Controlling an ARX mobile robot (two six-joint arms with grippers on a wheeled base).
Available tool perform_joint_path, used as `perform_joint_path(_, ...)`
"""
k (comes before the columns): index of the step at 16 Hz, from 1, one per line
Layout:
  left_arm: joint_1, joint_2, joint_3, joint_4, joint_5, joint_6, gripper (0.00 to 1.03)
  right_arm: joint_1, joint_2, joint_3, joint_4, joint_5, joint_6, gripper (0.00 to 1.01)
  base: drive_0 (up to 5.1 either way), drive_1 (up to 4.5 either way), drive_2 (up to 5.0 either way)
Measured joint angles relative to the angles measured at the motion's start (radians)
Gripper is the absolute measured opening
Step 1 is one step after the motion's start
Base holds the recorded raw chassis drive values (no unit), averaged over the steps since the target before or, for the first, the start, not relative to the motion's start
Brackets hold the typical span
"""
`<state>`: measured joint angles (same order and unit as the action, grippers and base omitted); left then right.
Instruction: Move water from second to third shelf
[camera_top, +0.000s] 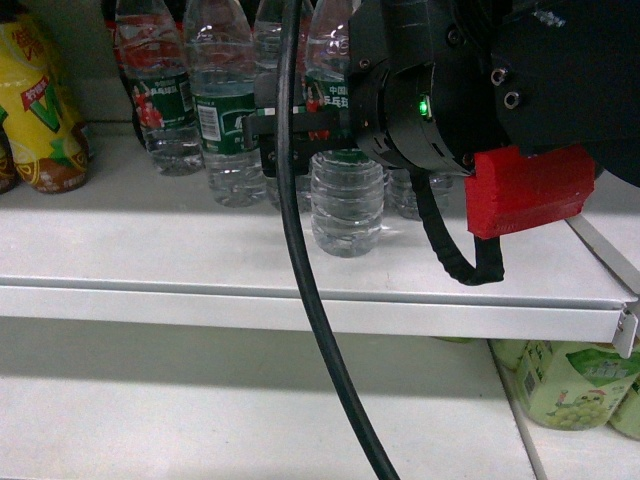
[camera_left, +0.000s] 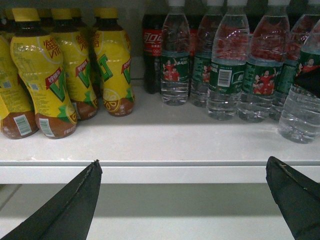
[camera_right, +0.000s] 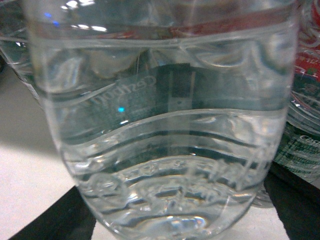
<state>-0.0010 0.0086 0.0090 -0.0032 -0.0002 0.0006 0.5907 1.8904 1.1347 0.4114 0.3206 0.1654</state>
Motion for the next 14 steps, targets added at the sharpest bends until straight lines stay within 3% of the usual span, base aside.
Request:
perform_joint_path(2, 0.0, 0.0, 0.0, 0.0, 0.0, 0.0, 0.98, 0.013, 0.0, 0.0, 0.01, 0.009, 0.019, 0.74, 0.0, 0.0, 0.0)
perform_joint_path(4, 0.0, 0.0, 0.0, 0.0, 0.0, 0.0, 0.98, 0.025, -0.011, -0.011, 0.01, 0.02, 0.029, 0.48, 0.0, 0.0, 0.0)
perform_joint_path(5, 0.0, 0.0, 0.0, 0.0, 0.0, 0.0, 0.98, 0.025, -0.028, -0.029, 0.012, 0.019, 0.035, 0.41, 0.0, 0.0, 0.0)
perform_joint_path(10, 0.0, 0.0, 0.0, 0.0, 0.0, 0.0, 0.98, 0.037, -0.124, -0.125, -0.003, -0.018, 0.044, 0.37, 0.0, 0.0, 0.0)
perform_joint_path(12, 0.0, 0.0, 0.0, 0.0, 0.0, 0.0, 0.98, 0.006, -0.225, -0.227, -0.013, -0.078, 0.032, 0.37, 0.0, 0.0, 0.0)
perform_joint_path(14, 0.0, 0.0, 0.0, 0.0, 0.0, 0.0, 0.98, -0.036, -0.297, -0.299, -0.001, -0.088, 0.001, 0.37, 0.0, 0.0, 0.0)
